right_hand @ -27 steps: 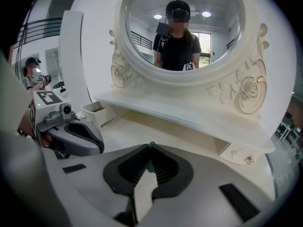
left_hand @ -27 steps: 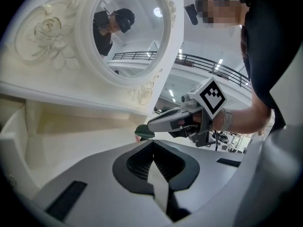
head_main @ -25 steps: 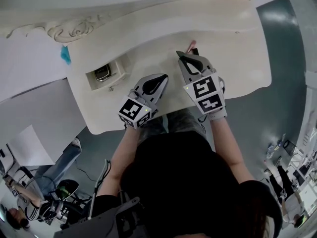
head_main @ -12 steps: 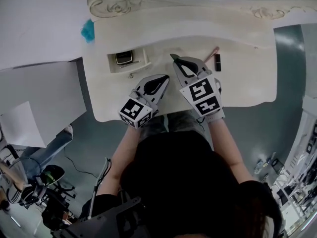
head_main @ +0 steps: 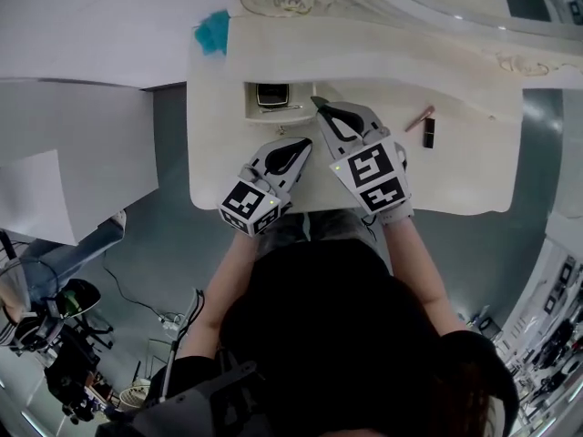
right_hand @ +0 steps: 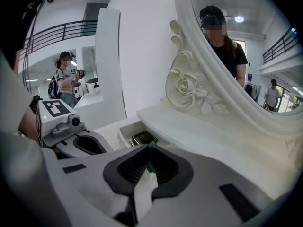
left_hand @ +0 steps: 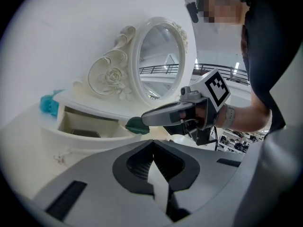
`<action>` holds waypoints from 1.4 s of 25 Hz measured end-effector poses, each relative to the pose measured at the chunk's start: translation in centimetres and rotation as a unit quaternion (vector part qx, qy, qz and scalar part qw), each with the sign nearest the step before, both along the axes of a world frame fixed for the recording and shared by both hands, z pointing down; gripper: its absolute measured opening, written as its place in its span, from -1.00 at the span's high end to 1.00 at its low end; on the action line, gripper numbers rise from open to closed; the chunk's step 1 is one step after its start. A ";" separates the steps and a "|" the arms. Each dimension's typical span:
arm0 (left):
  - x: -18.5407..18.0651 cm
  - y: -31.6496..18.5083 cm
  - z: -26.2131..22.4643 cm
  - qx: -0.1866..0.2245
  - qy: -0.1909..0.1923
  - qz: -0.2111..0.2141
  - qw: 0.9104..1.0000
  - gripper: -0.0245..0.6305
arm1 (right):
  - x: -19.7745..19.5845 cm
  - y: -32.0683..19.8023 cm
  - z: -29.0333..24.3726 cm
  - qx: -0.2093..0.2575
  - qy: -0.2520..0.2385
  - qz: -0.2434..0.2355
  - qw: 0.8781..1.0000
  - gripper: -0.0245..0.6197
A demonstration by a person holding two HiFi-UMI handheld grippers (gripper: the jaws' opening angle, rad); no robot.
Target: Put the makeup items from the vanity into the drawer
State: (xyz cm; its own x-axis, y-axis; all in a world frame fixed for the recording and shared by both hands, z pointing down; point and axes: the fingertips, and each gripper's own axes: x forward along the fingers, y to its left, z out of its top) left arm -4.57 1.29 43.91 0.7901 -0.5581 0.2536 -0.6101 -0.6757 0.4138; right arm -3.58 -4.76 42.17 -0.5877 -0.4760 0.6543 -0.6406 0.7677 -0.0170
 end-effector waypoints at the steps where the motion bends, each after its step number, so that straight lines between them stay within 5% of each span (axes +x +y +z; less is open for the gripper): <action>1: -0.5 0.0 -0.1 0.000 0.001 -0.004 1.000 0.89 | -0.7 0.0 -0.1 0.001 0.000 -0.006 1.000 0.81; 10: -4.2 -0.2 -0.2 0.002 0.007 -0.022 1.000 0.89 | -4.8 0.1 0.6 -0.007 0.018 -0.036 0.999 0.81; 20: -5.8 -0.6 -0.2 0.003 0.012 -0.007 1.000 0.89 | -5.0 -1.0 1.9 0.009 0.081 -0.005 0.997 0.80; 35: -5.6 -1.2 -0.7 0.009 0.023 0.047 0.999 0.89 | -4.7 -0.5 1.5 0.000 0.071 0.039 0.997 0.80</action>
